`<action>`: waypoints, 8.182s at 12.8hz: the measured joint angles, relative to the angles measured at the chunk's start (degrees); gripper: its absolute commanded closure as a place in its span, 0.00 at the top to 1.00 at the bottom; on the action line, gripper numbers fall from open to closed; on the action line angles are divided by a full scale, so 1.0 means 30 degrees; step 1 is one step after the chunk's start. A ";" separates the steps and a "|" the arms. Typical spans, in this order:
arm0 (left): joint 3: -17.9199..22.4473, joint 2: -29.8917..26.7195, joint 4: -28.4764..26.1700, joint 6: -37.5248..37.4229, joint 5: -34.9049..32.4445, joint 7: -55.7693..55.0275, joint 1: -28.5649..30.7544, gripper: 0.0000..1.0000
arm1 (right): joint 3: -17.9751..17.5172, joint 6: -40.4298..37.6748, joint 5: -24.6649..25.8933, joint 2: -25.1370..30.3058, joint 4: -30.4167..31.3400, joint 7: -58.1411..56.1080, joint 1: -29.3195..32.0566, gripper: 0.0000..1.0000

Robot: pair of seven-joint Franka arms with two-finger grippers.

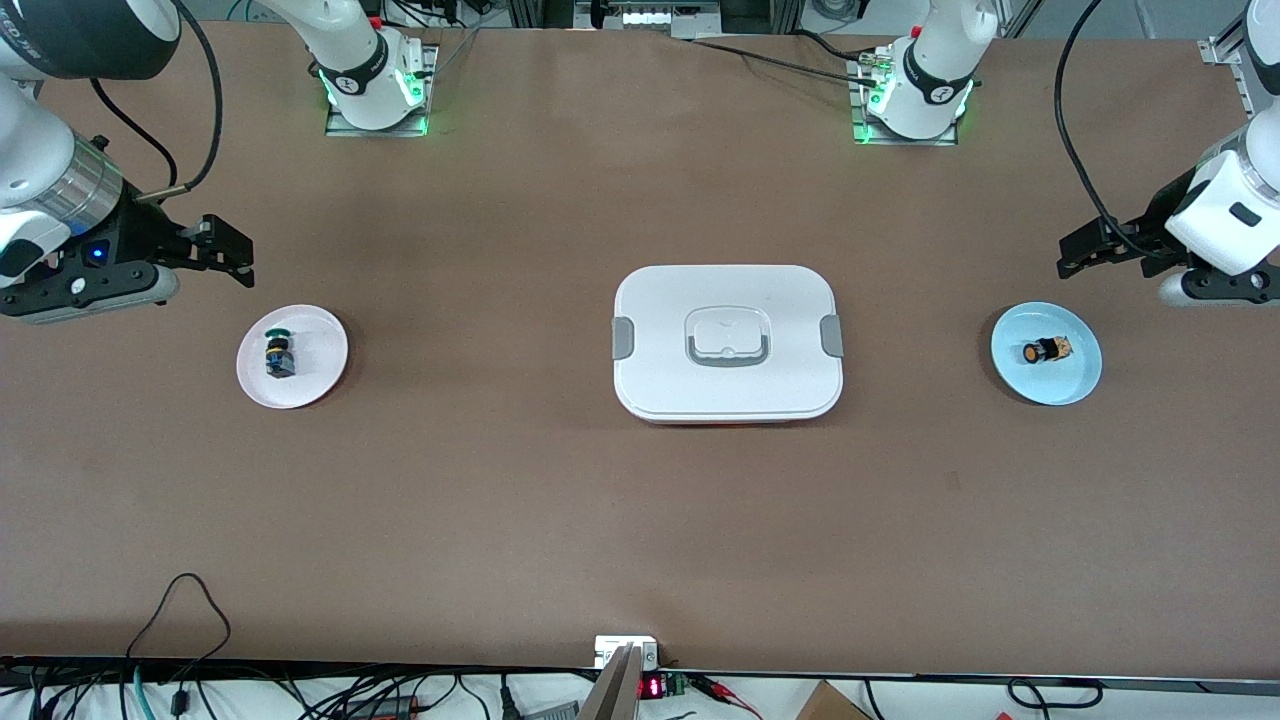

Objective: Transfer orange switch to right arm and place

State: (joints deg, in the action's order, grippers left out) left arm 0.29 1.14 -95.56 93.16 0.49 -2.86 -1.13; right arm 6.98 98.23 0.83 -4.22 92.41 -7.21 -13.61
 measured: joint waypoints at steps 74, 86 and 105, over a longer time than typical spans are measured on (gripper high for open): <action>0.0299 0.8946 -0.8086 1.3566 -0.0600 0.2779 0.5866 0.24 | -0.0050 -0.0223 0.0102 -0.0143 -0.0586 0.0736 -0.0822 1.00; -0.1858 0.8786 -0.2869 0.5948 0.1891 0.4353 0.5836 0.24 | -0.0050 -0.0221 0.0102 -0.0143 -0.0596 0.0736 -0.0822 1.00; -0.7136 0.8799 -0.0875 0.5506 2.0219 2.1982 0.5117 0.26 | 0.0145 -0.0216 0.0101 -0.0252 -0.0803 0.0860 -0.0193 1.00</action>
State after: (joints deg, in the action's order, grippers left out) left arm -21.12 27.54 -98.18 109.67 61.14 63.08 14.22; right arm 7.41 97.58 1.14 -4.97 90.00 -4.63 -14.18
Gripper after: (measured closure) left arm 0.269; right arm 0.000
